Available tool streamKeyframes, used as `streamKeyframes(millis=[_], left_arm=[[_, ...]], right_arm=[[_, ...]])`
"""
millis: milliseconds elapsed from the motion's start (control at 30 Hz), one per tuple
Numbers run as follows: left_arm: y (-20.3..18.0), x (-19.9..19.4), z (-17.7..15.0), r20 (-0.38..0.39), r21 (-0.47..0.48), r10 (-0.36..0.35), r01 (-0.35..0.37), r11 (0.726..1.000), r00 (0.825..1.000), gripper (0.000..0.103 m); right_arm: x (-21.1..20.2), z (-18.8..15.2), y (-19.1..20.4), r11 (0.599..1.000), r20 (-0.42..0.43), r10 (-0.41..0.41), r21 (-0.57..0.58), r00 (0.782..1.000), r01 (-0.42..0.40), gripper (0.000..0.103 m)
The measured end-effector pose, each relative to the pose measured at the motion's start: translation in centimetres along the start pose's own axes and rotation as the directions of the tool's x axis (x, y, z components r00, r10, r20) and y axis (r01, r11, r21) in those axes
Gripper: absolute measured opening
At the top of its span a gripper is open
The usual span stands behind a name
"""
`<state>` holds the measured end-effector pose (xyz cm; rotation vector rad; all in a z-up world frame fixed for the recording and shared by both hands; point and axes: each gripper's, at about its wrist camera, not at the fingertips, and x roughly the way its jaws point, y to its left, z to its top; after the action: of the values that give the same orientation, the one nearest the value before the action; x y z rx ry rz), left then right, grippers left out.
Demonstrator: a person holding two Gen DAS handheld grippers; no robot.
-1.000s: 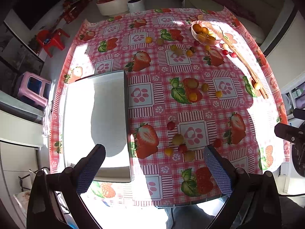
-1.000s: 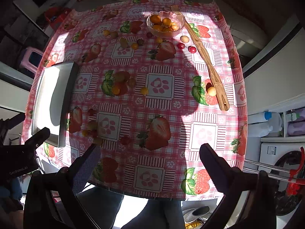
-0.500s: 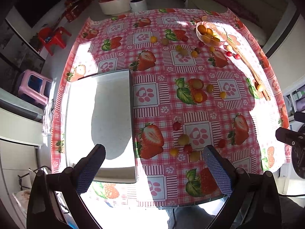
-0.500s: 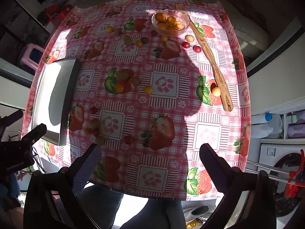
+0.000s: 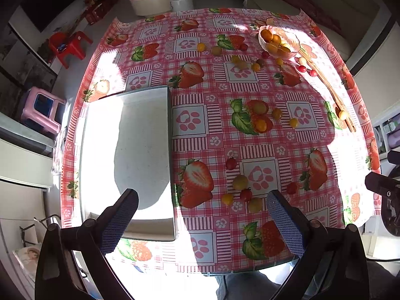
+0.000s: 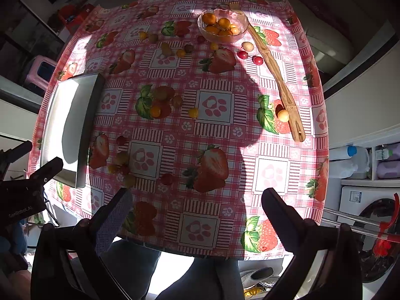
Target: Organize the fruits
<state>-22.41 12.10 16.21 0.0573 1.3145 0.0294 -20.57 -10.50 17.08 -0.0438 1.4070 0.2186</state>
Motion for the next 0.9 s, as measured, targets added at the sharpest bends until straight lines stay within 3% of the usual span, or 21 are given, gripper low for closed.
streamKeyframes(millis=[267, 500, 733, 900], left_arm=[[0.0, 4.0, 0.0, -0.054, -0.017, -0.022, 0.022, 1.0, 0.998, 0.103], [-1.3, 8.8, 1.4, -0.083, 0.009, -0.024, 0.025, 1.0, 0.996, 0.103], [-2.8, 12.8, 2.7, -0.098, 0.036, -0.011, 0.015, 0.999, 0.995, 0.103], [-3.5, 14.4, 2.8, -0.1, 0.052, -0.008, 0.013, 0.999, 0.995, 0.1]], right_arm=[[2.3, 0.3, -0.2, 0.997, -0.001, 0.058, 0.058, 0.998, -0.058, 0.103], [7.1, 1.3, -0.1, 0.996, -0.033, 0.035, 0.079, 0.999, -0.032, 0.103], [10.7, 4.3, -0.6, 0.996, 0.003, 0.022, 0.082, 1.0, -0.022, 0.103], [13.0, 7.1, -0.9, 0.996, 0.016, 0.03, 0.08, 0.999, -0.031, 0.087]])
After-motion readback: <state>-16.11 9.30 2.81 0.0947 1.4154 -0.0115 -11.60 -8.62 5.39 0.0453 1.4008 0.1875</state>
